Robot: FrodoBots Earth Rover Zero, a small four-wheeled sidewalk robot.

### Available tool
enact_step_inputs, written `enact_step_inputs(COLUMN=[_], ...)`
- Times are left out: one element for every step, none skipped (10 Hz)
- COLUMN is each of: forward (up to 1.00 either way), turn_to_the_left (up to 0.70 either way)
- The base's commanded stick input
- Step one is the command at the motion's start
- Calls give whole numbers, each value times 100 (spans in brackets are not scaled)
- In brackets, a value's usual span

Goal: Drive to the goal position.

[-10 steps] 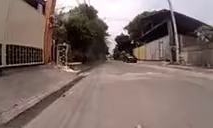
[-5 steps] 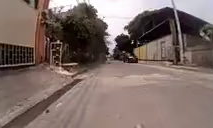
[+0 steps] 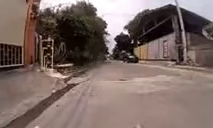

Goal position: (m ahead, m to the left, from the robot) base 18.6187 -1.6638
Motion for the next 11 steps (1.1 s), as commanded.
enact_step_inputs(forward=[100, 100, 100, 100, 100, 100, 100, 100, 100, 100, 100], turn_to_the_left=[0, 0, 0, 0, 0, 0, 0, 0, 0, 0, 0])
